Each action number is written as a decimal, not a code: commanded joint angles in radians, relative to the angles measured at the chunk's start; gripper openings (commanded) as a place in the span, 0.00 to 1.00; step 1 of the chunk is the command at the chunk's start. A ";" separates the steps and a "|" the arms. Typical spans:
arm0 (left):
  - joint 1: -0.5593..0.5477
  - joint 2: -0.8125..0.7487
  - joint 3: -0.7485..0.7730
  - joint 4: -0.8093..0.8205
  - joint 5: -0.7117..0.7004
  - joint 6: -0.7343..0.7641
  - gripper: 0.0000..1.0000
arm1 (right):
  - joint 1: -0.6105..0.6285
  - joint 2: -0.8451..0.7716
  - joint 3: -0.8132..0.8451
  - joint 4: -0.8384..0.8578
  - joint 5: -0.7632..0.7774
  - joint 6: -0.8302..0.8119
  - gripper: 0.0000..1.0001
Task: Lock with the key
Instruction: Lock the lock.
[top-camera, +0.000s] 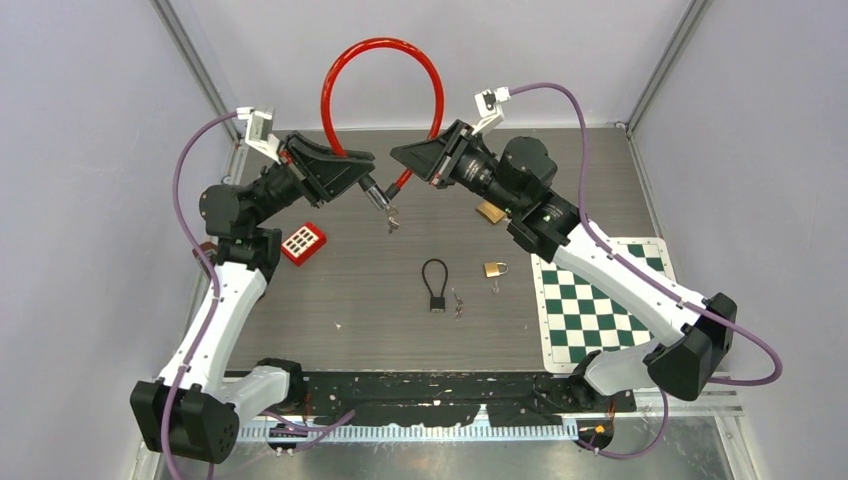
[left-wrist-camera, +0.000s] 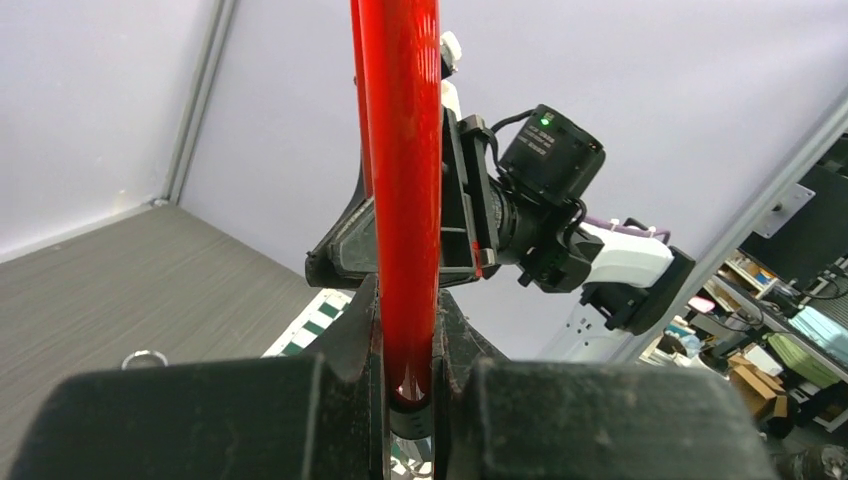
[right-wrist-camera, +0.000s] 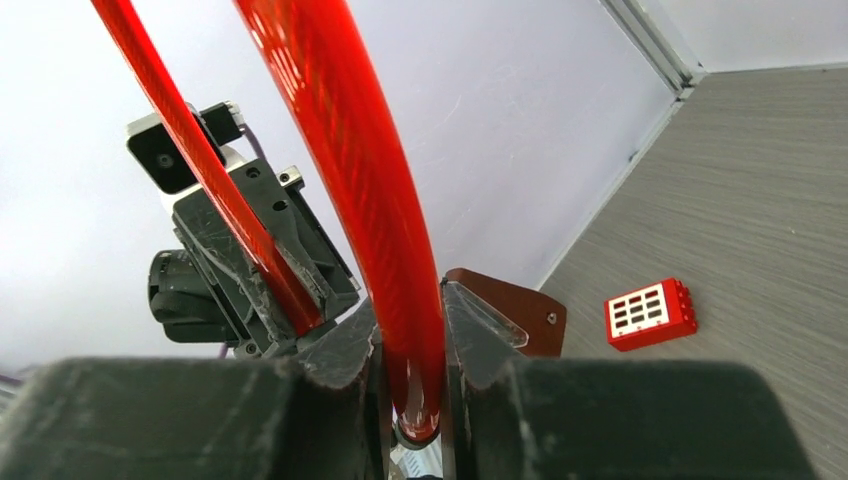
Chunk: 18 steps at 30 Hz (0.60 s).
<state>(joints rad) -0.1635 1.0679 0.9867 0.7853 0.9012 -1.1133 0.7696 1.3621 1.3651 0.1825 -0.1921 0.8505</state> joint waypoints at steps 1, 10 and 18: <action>0.002 -0.025 0.059 -0.112 -0.002 0.134 0.00 | 0.018 -0.025 0.012 0.095 0.076 0.030 0.05; 0.002 -0.030 0.071 -0.171 0.151 0.200 0.00 | -0.018 -0.095 -0.004 0.070 0.146 -0.066 0.05; 0.002 0.031 0.064 0.063 0.196 0.037 0.00 | -0.011 -0.092 -0.037 0.173 0.101 -0.025 0.05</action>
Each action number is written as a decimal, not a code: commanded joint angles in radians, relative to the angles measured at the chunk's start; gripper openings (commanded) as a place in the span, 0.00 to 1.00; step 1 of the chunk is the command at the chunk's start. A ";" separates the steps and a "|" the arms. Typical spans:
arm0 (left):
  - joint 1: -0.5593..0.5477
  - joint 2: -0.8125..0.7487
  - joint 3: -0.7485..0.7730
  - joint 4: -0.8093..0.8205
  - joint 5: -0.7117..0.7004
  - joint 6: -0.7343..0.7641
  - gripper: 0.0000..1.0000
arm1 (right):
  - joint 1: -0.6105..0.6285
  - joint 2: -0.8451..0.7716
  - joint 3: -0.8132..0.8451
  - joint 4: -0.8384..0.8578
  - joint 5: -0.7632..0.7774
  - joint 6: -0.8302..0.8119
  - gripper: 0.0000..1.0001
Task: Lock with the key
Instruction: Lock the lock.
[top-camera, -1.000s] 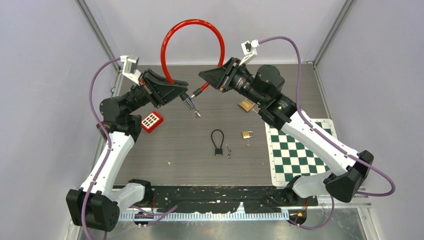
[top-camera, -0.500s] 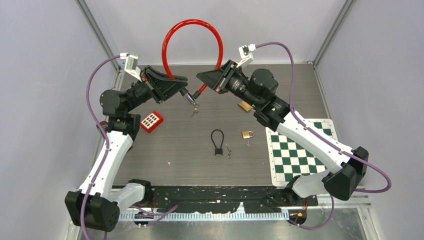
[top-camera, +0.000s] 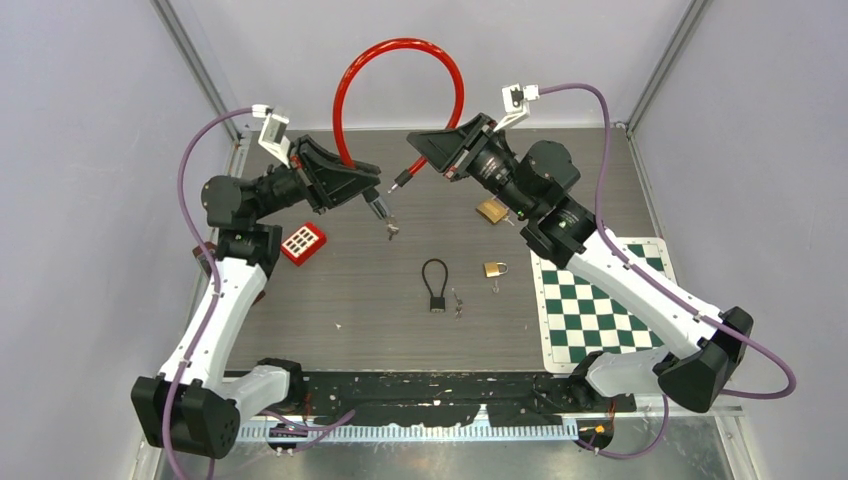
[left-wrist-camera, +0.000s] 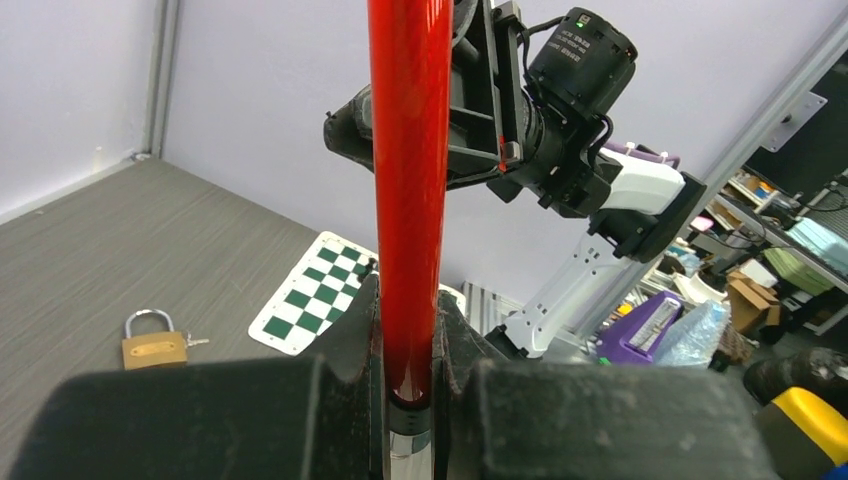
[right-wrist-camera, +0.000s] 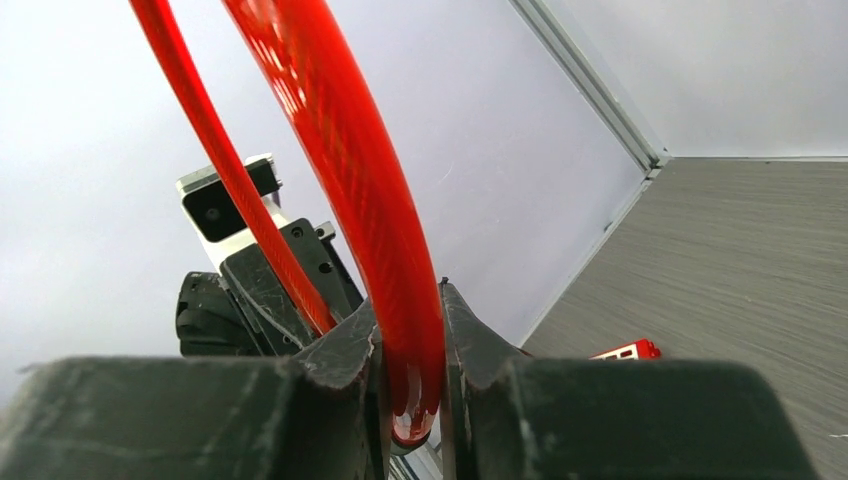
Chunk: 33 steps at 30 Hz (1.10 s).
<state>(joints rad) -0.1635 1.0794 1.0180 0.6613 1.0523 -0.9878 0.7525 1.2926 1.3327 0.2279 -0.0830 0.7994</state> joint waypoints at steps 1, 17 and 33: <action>0.002 0.026 0.034 0.211 0.049 -0.110 0.00 | 0.008 -0.020 -0.006 0.135 -0.007 0.030 0.05; -0.002 0.034 -0.007 0.405 0.003 -0.162 0.00 | 0.083 0.027 0.017 0.144 -0.006 0.014 0.05; -0.005 0.071 0.003 0.746 0.127 -0.369 0.00 | 0.106 -0.097 -0.061 0.214 0.229 -0.079 0.05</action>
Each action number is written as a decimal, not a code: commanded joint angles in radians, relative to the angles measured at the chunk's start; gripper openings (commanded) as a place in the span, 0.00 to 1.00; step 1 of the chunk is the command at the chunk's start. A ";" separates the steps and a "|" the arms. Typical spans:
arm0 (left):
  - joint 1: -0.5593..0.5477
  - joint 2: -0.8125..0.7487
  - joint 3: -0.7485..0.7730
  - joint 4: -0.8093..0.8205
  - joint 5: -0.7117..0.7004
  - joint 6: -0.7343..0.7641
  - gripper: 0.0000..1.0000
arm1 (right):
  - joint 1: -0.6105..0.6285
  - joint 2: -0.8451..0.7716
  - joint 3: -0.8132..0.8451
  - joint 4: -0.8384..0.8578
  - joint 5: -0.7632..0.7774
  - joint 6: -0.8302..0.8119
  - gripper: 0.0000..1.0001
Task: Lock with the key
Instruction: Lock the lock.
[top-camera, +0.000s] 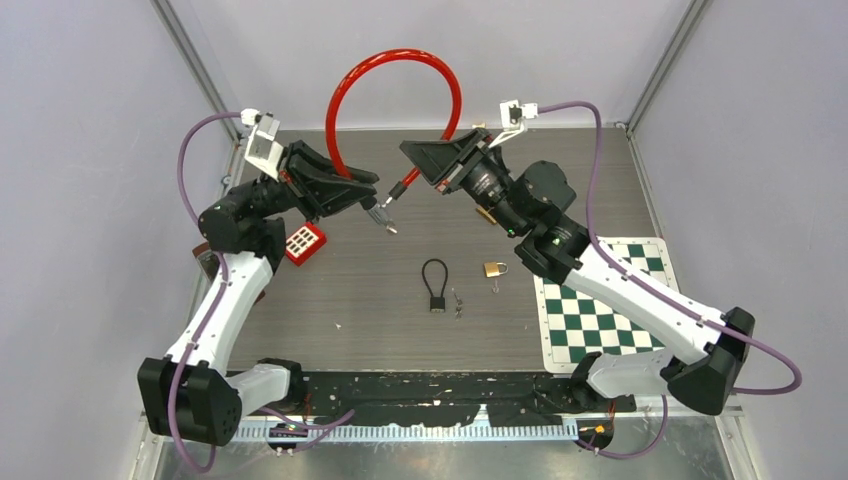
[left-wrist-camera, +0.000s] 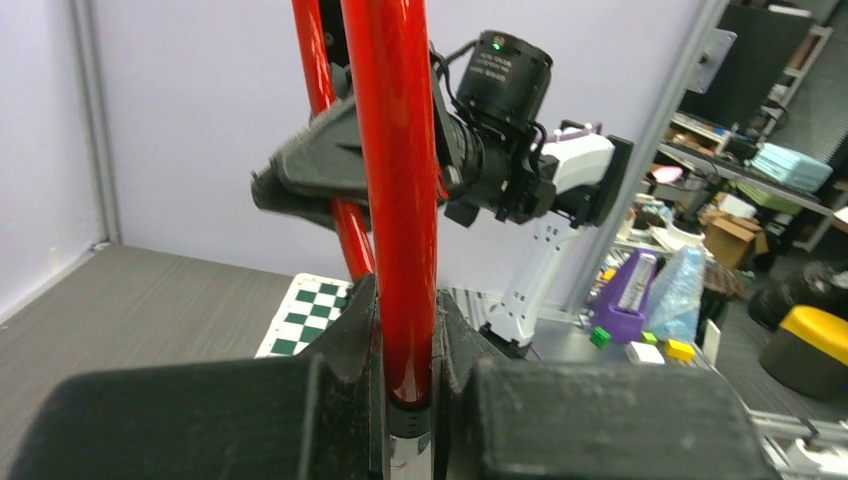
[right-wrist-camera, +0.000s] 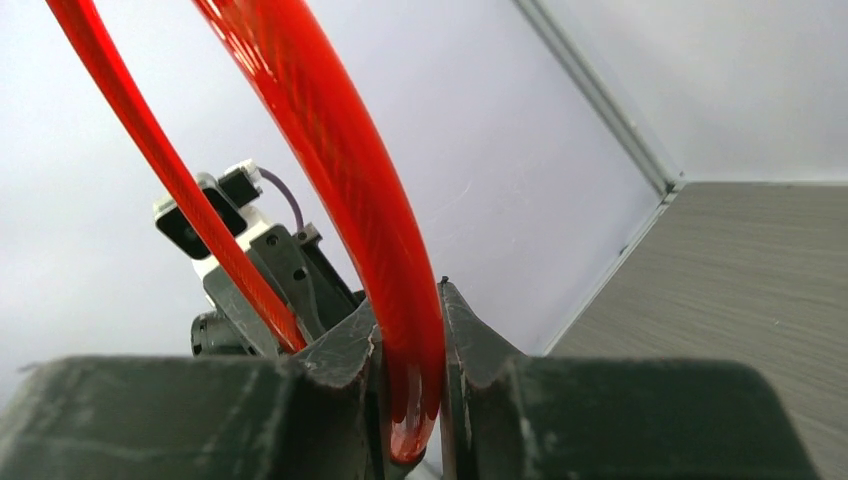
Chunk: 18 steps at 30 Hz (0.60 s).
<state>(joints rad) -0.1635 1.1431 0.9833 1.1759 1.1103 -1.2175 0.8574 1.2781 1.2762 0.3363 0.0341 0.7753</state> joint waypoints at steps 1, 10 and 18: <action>-0.007 0.017 0.046 0.276 0.084 -0.178 0.00 | 0.000 -0.093 -0.007 0.105 0.114 -0.058 0.05; -0.029 0.024 0.073 0.314 0.133 -0.121 0.00 | 0.012 -0.086 -0.036 0.195 -0.018 -0.040 0.05; -0.055 0.003 0.071 0.312 0.182 -0.006 0.00 | 0.029 -0.077 -0.049 0.213 -0.086 -0.057 0.05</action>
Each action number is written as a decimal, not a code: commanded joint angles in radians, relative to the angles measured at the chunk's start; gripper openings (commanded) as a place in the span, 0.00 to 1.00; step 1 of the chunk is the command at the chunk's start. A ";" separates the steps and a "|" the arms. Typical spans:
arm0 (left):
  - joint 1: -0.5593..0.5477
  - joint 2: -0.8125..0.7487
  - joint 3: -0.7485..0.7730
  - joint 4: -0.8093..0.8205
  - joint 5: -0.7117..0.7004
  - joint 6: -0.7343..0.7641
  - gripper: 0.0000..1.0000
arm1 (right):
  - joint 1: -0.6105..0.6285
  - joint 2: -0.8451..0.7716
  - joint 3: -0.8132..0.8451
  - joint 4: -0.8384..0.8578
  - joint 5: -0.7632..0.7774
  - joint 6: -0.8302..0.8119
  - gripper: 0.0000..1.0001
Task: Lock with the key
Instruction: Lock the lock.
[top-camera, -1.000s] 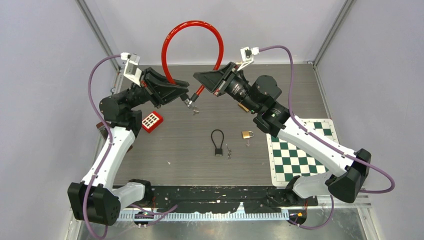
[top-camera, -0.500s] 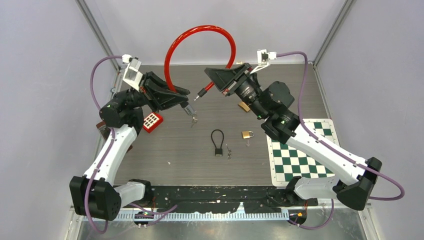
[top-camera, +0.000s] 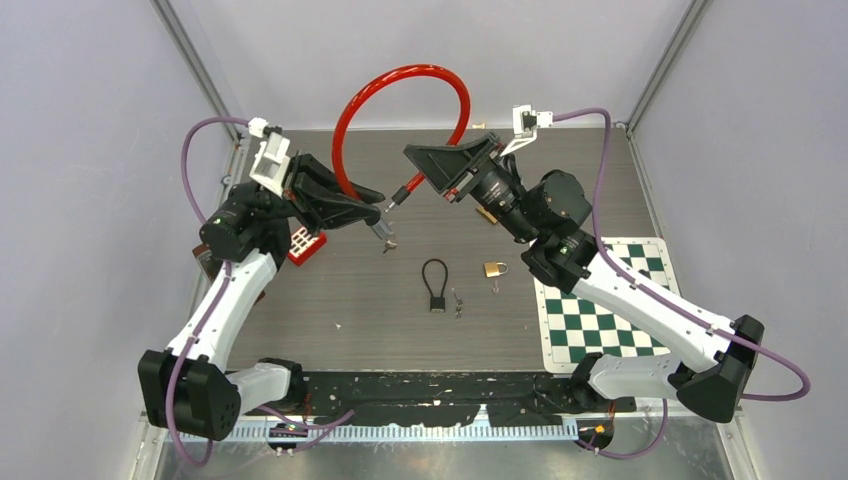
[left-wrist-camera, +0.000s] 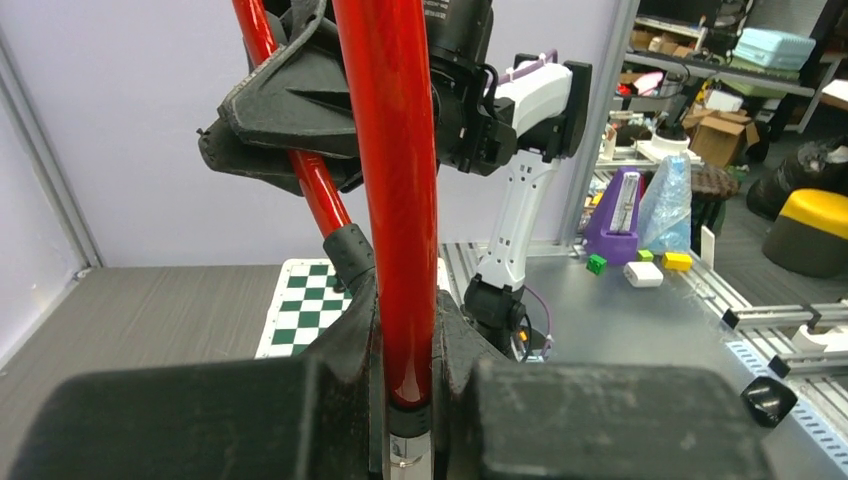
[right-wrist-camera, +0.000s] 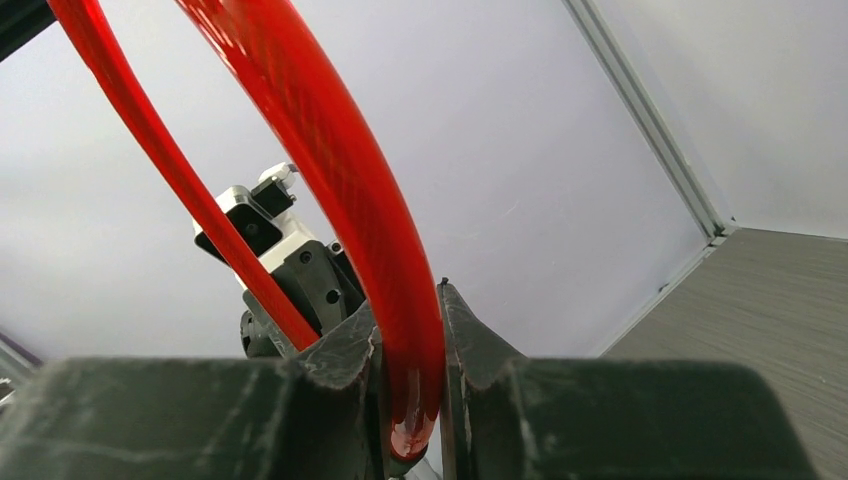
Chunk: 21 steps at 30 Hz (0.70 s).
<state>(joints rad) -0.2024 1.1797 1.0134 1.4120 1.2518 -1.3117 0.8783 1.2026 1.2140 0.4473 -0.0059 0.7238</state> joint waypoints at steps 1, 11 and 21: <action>-0.017 -0.035 0.044 0.077 0.052 0.093 0.00 | 0.008 0.002 0.015 0.104 -0.052 -0.005 0.05; 0.007 -0.044 -0.037 -0.157 -0.093 0.209 0.38 | 0.003 -0.045 0.113 -0.142 0.123 -0.275 0.05; 0.014 -0.279 -0.159 -0.864 -0.433 0.883 0.50 | -0.020 -0.085 0.326 -0.292 0.245 -0.656 0.05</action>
<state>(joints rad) -0.1936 0.9722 0.8448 0.8253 0.9936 -0.7143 0.8650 1.1728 1.4326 0.1066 0.1726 0.2123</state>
